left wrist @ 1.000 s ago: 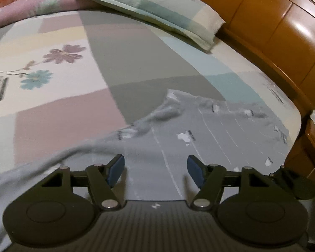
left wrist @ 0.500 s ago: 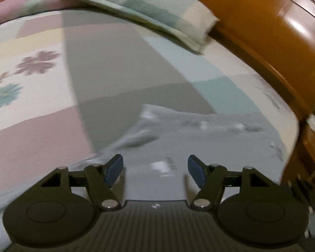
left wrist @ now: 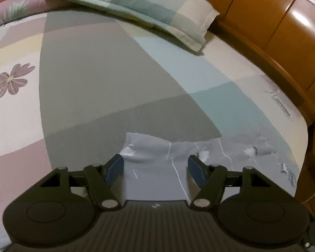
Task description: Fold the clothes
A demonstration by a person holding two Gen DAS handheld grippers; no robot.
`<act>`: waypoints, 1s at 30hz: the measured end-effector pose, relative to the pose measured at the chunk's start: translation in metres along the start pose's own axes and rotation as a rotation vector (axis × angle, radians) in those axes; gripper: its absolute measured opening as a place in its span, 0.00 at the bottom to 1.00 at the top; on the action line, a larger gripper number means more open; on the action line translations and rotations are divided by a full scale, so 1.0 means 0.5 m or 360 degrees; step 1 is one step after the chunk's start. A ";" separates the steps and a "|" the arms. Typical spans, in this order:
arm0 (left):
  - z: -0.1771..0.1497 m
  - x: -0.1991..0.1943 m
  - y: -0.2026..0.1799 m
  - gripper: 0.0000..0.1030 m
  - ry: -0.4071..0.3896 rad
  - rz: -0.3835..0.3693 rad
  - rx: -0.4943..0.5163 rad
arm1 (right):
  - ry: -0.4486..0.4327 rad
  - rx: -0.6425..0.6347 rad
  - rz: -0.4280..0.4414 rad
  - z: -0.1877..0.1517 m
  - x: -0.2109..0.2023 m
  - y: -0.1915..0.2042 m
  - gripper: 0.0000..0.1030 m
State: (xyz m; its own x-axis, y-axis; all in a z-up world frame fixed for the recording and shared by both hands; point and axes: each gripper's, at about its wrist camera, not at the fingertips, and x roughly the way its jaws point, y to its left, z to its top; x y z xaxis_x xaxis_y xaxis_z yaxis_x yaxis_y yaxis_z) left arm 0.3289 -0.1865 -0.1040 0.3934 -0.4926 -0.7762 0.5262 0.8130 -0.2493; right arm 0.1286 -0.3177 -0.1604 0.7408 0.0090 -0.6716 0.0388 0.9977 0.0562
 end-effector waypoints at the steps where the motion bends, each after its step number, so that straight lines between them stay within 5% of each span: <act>1: 0.000 -0.004 -0.008 0.67 0.0009 -0.0058 0.0007 | 0.0001 -0.0009 0.0000 0.001 0.001 0.000 1.00; 3: -0.003 -0.007 -0.027 0.69 0.0033 -0.0184 0.0039 | 0.0002 -0.0022 -0.0001 0.004 0.001 0.000 1.00; 7: -0.007 0.033 -0.065 0.71 0.0095 -0.0256 0.0093 | 0.0009 -0.0029 -0.0003 0.005 0.001 0.002 1.00; 13: 0.012 0.064 -0.079 0.69 0.0086 -0.0192 0.0045 | 0.0051 -0.0027 -0.0045 0.024 -0.021 -0.002 1.00; 16: 0.018 0.046 -0.109 0.70 0.0095 -0.0338 0.0131 | -0.0040 -0.0021 -0.0107 0.046 -0.026 -0.020 1.00; 20: 0.028 0.064 -0.158 0.71 0.0169 -0.0526 0.0173 | 0.0120 0.0073 -0.0243 0.049 0.025 -0.061 1.00; 23: 0.028 0.115 -0.194 0.71 0.0251 -0.0609 0.0158 | 0.0085 0.0144 -0.0195 0.032 0.000 -0.075 1.00; 30: 0.055 0.161 -0.224 0.71 0.0115 -0.0485 0.0140 | 0.0115 0.0099 -0.0241 0.021 -0.011 -0.056 1.00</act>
State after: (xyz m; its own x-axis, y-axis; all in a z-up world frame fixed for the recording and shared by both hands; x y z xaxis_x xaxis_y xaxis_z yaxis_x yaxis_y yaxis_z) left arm 0.3223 -0.3256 -0.1227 0.1548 -0.6832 -0.7137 0.6760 0.6000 -0.4278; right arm 0.1305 -0.3465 -0.1502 0.6734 -0.1341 -0.7270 0.1897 0.9818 -0.0054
